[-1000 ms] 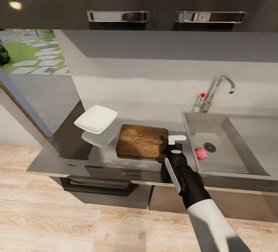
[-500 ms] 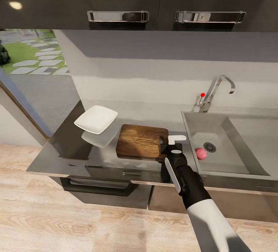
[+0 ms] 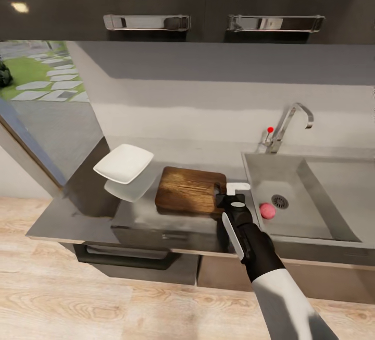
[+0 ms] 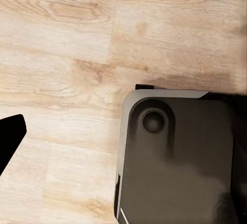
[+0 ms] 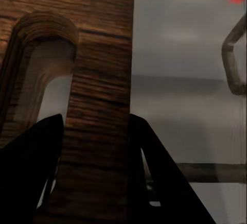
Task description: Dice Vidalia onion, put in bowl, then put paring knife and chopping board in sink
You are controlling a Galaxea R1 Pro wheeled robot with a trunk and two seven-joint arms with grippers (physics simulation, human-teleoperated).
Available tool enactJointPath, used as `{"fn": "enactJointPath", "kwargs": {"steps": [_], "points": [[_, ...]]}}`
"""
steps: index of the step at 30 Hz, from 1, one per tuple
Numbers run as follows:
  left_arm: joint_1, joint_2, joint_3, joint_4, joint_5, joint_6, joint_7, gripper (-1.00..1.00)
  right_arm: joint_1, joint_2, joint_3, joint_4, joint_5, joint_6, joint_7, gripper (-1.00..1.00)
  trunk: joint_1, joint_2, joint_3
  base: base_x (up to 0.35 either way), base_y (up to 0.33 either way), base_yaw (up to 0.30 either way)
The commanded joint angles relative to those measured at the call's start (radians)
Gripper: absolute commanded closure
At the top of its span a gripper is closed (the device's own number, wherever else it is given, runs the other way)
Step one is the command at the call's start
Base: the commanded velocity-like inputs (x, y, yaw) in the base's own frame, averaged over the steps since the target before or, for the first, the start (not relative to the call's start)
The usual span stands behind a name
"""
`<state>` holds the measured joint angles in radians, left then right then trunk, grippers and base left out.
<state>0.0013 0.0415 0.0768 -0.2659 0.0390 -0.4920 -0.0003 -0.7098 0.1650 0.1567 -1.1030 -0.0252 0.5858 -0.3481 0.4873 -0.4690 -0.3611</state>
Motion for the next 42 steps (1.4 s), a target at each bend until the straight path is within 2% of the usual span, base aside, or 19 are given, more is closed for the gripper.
{"fn": "enactJointPath", "kwargs": {"steps": [1,31,32,42], "points": [[0.000,0.000,0.000,-0.001,0.004,-0.002,0.000,-1.00,0.000,-0.001,0.001,0.012,0.003,0.006,-0.006,1.00,0.001,-0.001,-0.002,0.138,-0.088,0.000],[0.000,0.000,0.000,-0.001,0.004,-0.002,0.000,-1.00,0.000,-0.001,0.003,0.012,0.003,0.006,-0.006,1.00,0.001,-0.001,-0.002,0.022,-0.007,0.000],[0.000,0.000,0.000,-0.001,0.004,-0.002,0.000,-1.00,0.000,-0.001,0.003,0.012,0.003,0.006,-0.006,-1.00,0.001,-0.001,-0.002,0.000,0.000,0.000],[0.000,0.000,0.000,-0.001,0.004,-0.002,0.000,-1.00,0.000,-0.001,0.003,0.012,0.003,0.006,-0.006,-1.00,0.001,-0.001,-0.002,0.000,0.000,0.000]]}}
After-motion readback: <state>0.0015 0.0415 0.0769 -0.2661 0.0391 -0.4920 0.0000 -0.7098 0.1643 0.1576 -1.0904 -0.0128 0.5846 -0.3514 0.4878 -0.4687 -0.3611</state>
